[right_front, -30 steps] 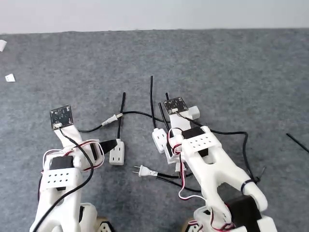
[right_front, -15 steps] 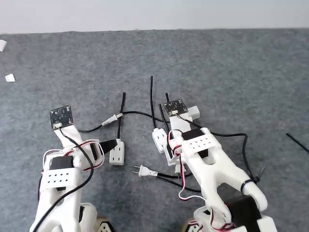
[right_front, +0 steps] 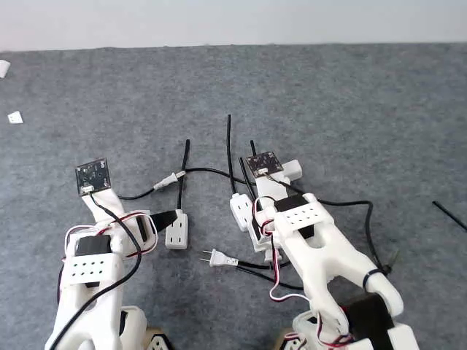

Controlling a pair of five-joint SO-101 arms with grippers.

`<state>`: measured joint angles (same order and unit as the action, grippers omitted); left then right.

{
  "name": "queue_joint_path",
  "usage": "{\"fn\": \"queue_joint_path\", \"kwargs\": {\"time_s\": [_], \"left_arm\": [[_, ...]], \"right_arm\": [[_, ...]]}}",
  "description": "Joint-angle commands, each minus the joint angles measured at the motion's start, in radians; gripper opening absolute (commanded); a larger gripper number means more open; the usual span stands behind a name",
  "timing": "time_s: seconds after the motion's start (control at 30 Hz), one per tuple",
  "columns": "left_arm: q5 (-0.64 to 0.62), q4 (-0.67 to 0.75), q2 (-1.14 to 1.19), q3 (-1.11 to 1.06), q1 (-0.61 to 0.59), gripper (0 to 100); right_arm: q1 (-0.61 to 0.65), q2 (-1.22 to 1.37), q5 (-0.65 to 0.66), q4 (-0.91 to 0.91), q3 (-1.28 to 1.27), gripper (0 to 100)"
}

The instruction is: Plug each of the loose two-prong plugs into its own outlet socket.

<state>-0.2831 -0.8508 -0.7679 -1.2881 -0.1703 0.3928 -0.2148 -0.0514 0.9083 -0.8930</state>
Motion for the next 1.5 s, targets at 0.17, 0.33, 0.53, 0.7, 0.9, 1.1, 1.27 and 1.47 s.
{"fn": "queue_joint_path", "kwargs": {"time_s": [0.17, 0.33, 0.53, 0.7, 0.9, 1.1, 1.27, 1.47], "left_arm": [[0.008, 0.014, -0.006, 0.018, -0.005, 39], [0.008, 0.014, -0.006, 0.018, -0.005, 39], [0.008, 0.014, -0.006, 0.018, -0.005, 39], [0.008, 0.014, -0.006, 0.018, -0.005, 39], [0.008, 0.014, -0.006, 0.018, -0.005, 39], [0.008, 0.014, -0.006, 0.018, -0.005, 39], [0.008, 0.014, -0.006, 0.018, -0.005, 39], [0.008, 0.014, -0.006, 0.018, -0.005, 39]], "right_arm": [[0.054, 0.004, 0.011, -0.010, 0.014, 15.1], [0.048, 0.021, 0.011, -0.005, 0.028, 10.6], [-0.010, 0.025, 0.011, -0.012, 0.029, 6.9], [-0.010, 0.019, 0.011, -0.012, 0.031, 6.9], [-0.008, 0.019, 0.011, 0.027, 0.069, 6.9], [-0.008, 0.021, 0.012, 0.059, 0.095, 7.0], [-0.008, 0.025, 0.014, 0.067, 0.095, 14.5], [-0.008, 0.025, 0.014, 0.064, 0.095, 14.7]]}}
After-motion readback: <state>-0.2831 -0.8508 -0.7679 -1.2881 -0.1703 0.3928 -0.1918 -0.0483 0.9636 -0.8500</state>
